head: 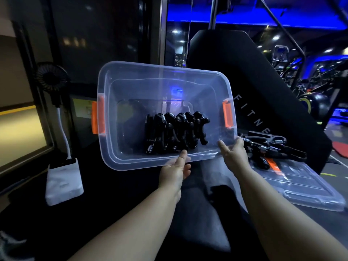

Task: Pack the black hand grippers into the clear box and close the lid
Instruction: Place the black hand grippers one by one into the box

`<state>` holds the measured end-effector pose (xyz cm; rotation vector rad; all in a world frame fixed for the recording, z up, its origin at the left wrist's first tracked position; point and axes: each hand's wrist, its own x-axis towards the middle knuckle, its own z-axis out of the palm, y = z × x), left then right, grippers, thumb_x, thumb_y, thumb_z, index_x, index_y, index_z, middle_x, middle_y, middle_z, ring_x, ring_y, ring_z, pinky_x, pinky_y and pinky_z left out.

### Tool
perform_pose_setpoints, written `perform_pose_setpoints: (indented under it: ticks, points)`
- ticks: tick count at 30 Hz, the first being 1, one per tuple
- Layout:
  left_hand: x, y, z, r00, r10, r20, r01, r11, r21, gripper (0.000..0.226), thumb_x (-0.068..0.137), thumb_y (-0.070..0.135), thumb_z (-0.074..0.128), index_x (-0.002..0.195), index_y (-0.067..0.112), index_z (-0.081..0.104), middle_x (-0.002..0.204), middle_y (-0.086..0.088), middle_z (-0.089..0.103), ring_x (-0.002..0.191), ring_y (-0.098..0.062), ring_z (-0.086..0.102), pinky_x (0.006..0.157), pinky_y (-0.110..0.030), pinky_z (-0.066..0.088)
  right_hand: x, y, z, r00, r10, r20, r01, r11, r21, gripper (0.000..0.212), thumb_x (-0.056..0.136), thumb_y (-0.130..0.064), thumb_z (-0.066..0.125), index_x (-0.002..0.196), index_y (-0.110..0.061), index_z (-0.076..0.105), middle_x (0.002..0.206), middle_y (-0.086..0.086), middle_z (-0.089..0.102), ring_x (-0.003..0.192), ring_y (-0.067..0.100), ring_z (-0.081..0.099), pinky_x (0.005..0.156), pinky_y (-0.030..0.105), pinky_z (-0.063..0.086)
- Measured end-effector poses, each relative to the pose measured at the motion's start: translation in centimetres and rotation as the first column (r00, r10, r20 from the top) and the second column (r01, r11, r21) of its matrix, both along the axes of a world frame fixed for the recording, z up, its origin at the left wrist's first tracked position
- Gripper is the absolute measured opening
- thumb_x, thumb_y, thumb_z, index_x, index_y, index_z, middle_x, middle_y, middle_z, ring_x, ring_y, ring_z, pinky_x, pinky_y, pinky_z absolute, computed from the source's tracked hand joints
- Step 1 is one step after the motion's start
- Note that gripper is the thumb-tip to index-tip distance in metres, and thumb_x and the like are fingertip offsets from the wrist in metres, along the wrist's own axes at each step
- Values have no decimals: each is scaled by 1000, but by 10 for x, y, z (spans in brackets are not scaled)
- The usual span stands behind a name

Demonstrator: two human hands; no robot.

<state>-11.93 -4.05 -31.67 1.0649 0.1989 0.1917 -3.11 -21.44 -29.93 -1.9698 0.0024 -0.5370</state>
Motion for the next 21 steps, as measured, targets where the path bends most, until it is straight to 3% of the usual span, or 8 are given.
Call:
perform_pose_setpoints:
  ticks: [2,5,7,9,11,13,17,21]
  points:
    - [5,-10,4,996,-87,-21,87,996,-9,30,86,40,63,92,11,70,88,4,70,75,-9,62,67,-20,55,2,-4,0,999,36,3,-36,999,-4,35,89,-43,62,111,-26,40,81,-5,61,73,11,60,60,26,41]
    - [12,-21,10,980,-195,-41,194,981,-26,32,87,44,61,87,13,70,84,5,71,75,-11,62,66,-21,54,3,-17,-4,994,111,-21,-112,994,-21,30,92,-50,52,111,-27,46,93,2,67,89,23,65,80,42,50]
    - [18,-25,11,977,-209,-34,209,978,1,33,88,44,59,86,14,71,86,5,72,78,-11,62,68,-22,54,-1,-29,-7,994,108,-22,-110,992,-69,29,95,-51,44,111,-28,54,104,2,67,94,21,64,83,43,49]
    - [24,-25,11,982,-187,-8,187,981,44,33,89,44,57,88,14,71,86,7,73,79,-10,62,69,-21,52,-3,-45,-11,999,-18,-37,7,963,-270,36,96,-50,40,119,-28,57,114,3,66,101,21,61,80,35,43]
    - [27,-25,9,989,-146,31,141,982,123,35,90,46,54,87,16,72,85,11,74,78,-6,62,67,-19,50,-5,-62,-19,980,-187,-68,134,873,-469,39,94,-47,42,124,-27,57,121,6,62,113,29,54,87,37,43]
    - [29,-26,6,993,-100,70,85,979,186,36,90,47,53,84,18,74,89,12,74,79,-5,62,65,-19,47,-7,-75,-25,951,-273,-143,142,799,-584,38,94,-46,42,121,-26,58,124,11,58,117,34,50,93,41,41]
    - [29,-30,0,993,-38,109,11,972,235,37,91,45,52,72,24,76,92,9,74,83,-7,62,68,-21,45,-8,-80,-30,908,-346,-236,96,721,-686,49,90,-50,46,127,-18,52,129,14,52,121,34,46,96,41,40]
    - [30,-29,-5,991,-19,135,-22,957,291,37,92,45,51,70,26,76,93,6,74,84,-8,62,70,-22,45,-8,-76,-31,904,-354,-241,93,712,-697,54,89,-52,49,126,-13,50,129,13,53,120,34,47,93,39,40]
